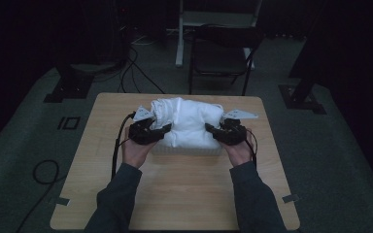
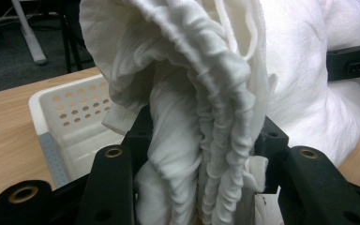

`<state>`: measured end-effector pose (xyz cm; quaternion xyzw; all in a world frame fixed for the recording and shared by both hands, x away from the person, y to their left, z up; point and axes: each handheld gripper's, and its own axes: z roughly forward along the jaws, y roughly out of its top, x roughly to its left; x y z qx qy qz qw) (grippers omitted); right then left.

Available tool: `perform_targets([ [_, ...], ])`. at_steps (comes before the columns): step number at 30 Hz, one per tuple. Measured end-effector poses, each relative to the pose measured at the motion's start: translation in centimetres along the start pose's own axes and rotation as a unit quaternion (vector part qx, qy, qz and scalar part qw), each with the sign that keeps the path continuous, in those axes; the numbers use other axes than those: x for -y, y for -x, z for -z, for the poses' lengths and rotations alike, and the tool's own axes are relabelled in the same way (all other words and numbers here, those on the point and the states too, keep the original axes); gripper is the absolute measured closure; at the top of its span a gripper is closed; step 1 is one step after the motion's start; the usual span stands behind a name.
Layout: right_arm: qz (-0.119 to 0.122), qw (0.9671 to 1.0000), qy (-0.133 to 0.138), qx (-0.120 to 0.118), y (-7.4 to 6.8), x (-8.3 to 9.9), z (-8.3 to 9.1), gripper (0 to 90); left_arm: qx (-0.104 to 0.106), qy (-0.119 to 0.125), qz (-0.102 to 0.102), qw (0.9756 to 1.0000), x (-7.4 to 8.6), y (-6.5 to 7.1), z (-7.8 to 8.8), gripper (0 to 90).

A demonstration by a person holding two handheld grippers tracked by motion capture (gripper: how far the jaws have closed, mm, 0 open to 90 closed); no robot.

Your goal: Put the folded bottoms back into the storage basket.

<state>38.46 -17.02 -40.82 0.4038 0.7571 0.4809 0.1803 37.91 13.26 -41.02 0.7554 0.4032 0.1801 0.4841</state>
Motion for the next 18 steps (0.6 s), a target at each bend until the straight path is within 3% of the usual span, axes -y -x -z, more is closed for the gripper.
perform_targets([
  [18,-0.003,0.9999,-0.005,0.012,0.4,-0.3,-1.5,68.5,-0.006,-0.003,0.016,0.9998,0.1,-1.2,-1.3,54.1],
])
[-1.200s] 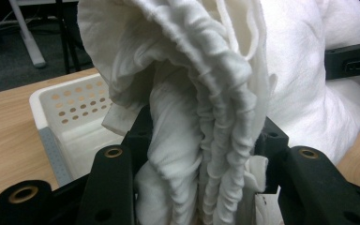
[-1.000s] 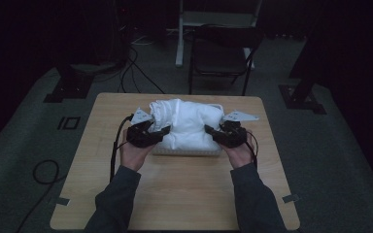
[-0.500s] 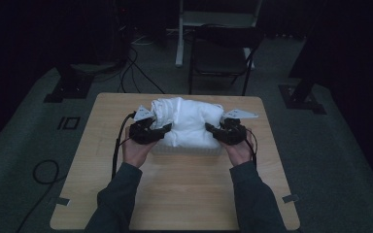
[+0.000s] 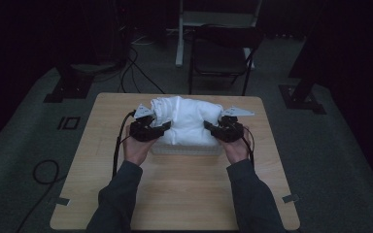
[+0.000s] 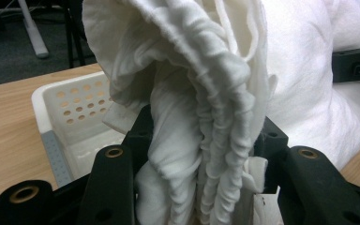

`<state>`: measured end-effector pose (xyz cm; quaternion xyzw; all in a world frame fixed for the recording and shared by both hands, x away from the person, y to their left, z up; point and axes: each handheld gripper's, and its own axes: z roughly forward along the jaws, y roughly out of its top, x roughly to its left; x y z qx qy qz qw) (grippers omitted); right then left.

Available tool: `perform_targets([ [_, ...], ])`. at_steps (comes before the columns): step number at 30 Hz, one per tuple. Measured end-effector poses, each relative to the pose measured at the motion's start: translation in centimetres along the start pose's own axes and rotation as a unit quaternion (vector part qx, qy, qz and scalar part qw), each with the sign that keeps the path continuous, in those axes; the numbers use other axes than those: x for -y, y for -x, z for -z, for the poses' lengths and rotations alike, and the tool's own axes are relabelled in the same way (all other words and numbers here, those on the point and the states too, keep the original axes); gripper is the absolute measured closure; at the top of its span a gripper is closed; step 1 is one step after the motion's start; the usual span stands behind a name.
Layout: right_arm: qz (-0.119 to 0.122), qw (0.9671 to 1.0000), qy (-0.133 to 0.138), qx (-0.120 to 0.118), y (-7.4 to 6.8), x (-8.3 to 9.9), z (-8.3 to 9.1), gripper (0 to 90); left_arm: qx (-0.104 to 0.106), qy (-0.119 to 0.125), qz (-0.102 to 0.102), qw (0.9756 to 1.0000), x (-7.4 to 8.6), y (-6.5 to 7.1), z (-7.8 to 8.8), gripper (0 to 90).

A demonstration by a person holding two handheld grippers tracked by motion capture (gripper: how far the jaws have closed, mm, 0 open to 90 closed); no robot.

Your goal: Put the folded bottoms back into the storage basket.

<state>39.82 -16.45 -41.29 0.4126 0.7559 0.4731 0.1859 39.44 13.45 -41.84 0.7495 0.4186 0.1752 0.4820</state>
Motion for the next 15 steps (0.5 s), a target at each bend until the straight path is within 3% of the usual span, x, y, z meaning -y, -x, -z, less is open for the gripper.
perform_targets([
  [15,-0.008,0.9999,0.004,0.007,0.66,-0.51,-0.41,68.5,-0.007,0.0,-0.001,1.0,-0.88,-0.06,-0.72,54.2],
])
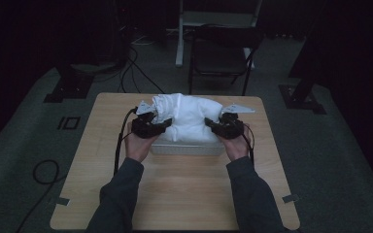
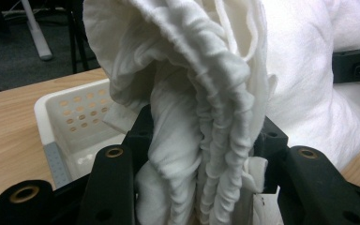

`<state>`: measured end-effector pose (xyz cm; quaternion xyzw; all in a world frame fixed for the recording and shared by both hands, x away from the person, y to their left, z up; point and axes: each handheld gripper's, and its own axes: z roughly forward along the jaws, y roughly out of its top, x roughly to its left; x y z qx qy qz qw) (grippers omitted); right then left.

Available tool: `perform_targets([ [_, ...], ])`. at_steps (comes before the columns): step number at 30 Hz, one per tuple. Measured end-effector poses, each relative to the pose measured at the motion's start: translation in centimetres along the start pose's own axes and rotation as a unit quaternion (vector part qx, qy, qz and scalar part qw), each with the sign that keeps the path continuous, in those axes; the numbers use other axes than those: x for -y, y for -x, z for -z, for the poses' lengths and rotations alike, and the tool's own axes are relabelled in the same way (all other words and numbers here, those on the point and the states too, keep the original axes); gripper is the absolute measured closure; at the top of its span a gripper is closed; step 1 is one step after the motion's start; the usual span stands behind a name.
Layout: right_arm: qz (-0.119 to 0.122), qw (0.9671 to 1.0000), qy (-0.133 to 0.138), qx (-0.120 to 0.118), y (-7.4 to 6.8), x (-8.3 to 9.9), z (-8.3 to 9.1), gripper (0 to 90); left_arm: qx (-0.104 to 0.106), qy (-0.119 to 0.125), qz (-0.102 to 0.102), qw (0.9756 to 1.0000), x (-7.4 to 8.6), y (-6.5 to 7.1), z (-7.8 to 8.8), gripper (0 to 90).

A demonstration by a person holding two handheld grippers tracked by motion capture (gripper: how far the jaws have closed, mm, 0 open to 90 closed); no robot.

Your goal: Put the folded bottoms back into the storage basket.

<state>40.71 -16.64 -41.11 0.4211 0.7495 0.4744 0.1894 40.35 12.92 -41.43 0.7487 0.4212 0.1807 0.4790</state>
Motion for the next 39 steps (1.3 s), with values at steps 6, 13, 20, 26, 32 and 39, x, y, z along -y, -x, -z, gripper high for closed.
perform_targets([
  [6,-0.005,1.0,-0.001,0.001,0.3,0.0,-0.3,68.6,0.002,-0.001,0.005,1.0,0.0,-0.3,-0.5,54.2],
  [13,-0.01,0.9999,-0.004,0.003,0.7,0.0,-0.7,68.6,0.003,-0.004,0.01,0.9999,0.0,-0.6,-1.0,54.3],
  [20,-0.013,0.9999,-0.007,0.006,0.9,0.0,-1.1,68.7,-0.002,-0.009,0.012,0.9999,-0.3,-0.8,-1.5,54.3],
  [26,-0.016,0.9998,-0.007,0.008,1.1,-0.1,-1.3,68.7,-0.002,-0.011,0.015,0.9998,-0.4,-0.9,-1.9,54.3],
  [32,-0.021,0.9997,-0.006,0.01,1.3,-0.1,-1.7,68.7,-0.006,-0.012,0.019,0.9997,-0.5,-1.1,-2.2,54.3],
  [39,-0.024,0.9996,-0.008,0.012,1.4,-0.2,-2.1,68.7,-0.008,-0.013,0.025,0.9996,-0.6,-1.4,-2.7,54.5],
])
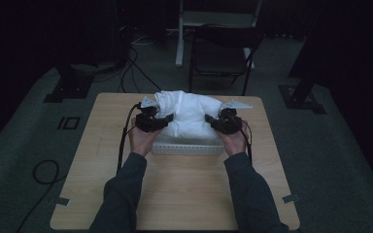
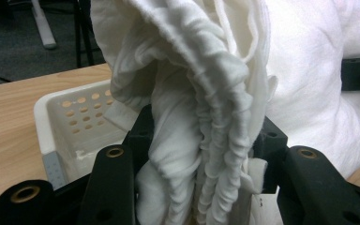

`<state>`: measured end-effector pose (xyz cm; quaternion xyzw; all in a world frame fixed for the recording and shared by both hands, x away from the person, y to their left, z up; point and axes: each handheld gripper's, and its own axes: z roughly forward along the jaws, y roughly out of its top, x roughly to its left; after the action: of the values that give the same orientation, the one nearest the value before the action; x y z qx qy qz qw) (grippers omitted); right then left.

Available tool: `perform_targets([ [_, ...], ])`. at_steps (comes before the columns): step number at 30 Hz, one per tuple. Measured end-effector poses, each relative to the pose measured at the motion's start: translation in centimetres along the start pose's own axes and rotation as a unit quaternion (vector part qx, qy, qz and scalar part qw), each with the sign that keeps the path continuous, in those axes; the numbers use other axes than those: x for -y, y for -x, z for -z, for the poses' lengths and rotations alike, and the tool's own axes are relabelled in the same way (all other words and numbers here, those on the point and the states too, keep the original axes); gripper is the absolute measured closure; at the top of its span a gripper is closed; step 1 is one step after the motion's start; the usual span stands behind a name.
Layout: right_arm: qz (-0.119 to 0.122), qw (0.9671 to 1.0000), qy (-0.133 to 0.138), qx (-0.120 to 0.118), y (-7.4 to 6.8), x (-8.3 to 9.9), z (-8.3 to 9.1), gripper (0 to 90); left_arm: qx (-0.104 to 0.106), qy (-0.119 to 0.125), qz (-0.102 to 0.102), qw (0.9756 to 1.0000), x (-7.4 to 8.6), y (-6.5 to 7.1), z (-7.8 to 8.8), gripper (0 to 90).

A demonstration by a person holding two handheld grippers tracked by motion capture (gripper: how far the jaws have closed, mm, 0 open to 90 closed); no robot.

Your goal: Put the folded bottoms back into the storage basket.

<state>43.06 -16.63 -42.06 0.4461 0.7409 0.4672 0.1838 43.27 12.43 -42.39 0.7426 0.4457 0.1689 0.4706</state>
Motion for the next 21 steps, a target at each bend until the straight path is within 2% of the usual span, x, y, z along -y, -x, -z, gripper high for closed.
perform_targets([
  [9,0.0,1.0,-0.006,0.005,0.1,-0.2,-0.5,68.7,-0.002,-0.004,0.009,0.9999,0.2,-0.4,-0.7,54.5],
  [21,-0.007,0.9997,-0.024,0.008,0.4,0.2,-2.0,68.7,-0.014,-0.023,0.021,0.9994,0.7,-1.1,-2.0,54.5],
])
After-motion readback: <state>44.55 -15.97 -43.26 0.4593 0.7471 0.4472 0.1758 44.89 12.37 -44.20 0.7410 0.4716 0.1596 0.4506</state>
